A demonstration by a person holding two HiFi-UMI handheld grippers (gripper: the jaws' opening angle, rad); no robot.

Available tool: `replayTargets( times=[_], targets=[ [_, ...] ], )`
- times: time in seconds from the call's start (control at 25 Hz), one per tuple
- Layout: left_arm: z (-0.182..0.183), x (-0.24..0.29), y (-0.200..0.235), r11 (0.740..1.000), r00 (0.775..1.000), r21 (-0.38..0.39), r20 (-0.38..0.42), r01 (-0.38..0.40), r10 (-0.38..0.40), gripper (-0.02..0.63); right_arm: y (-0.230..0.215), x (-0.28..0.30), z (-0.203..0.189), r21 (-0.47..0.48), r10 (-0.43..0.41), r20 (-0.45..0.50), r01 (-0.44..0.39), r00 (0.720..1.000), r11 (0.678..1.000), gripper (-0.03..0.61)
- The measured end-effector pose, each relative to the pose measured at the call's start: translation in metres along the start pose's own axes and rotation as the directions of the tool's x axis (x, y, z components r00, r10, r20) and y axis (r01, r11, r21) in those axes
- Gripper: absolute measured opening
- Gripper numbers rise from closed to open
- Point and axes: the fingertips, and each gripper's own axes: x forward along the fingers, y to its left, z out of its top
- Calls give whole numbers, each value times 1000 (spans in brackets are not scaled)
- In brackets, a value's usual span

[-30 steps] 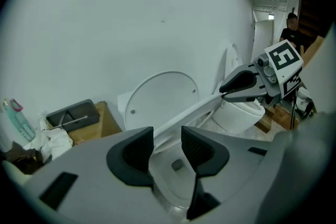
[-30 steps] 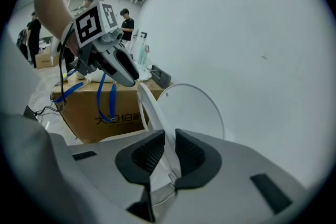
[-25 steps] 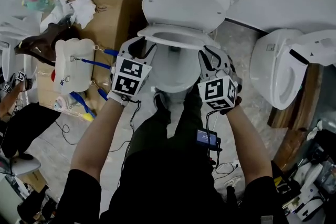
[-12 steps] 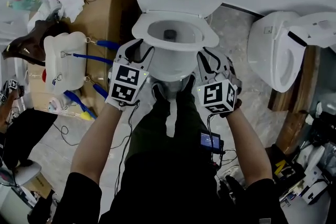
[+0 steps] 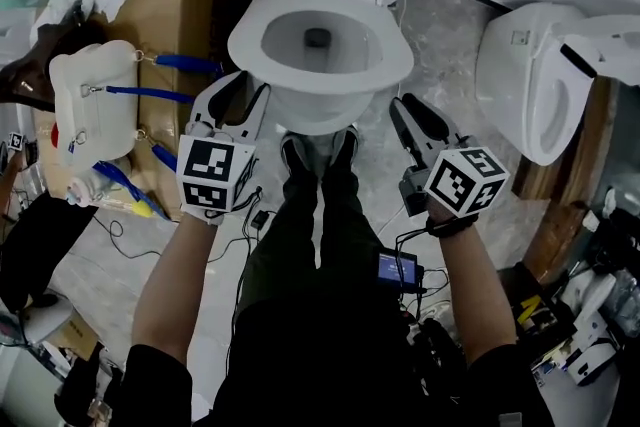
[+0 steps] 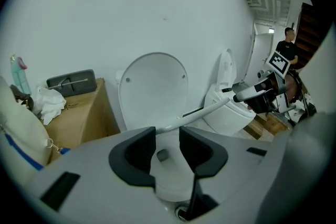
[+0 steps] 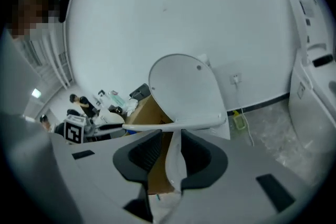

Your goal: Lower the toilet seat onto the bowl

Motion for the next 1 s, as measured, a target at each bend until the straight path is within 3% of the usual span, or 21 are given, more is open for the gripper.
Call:
replayTargets(
  times=[0.08, 0.32, 0.56, 0.72, 0.88, 1.0],
  targets=[
    [-9, -1, -4, 1000, 1000, 6, -6, -12, 12, 147, -1, 2, -4, 72, 37, 0, -37, 999, 997, 147],
    [-36, -3, -12, 1000, 999, 16, -17, -26, 27, 146, -13, 16, -33, 221, 60, -48, -48, 997, 974, 158],
    [-57, 0, -16, 1000, 1000, 5, -24, -15, 15, 141, -23, 16, -53, 465, 71, 26, -75, 997, 882, 158],
    [-74, 0, -18, 1000, 999, 9, -36, -2, 2, 141, -18, 26, -66, 474, 95, 17, -92, 995, 876, 158],
    [-94, 1, -22, 1000, 998, 1, -59, 6, -6, 141, -21, 29, -84, 546, 99, 14, -91, 995, 833, 158],
    [-109, 3, -25, 1000, 997, -9, -79, 7, -8, 141, -28, 29, -98, 528, 98, -9, -79, 995, 846, 156]
  ],
)
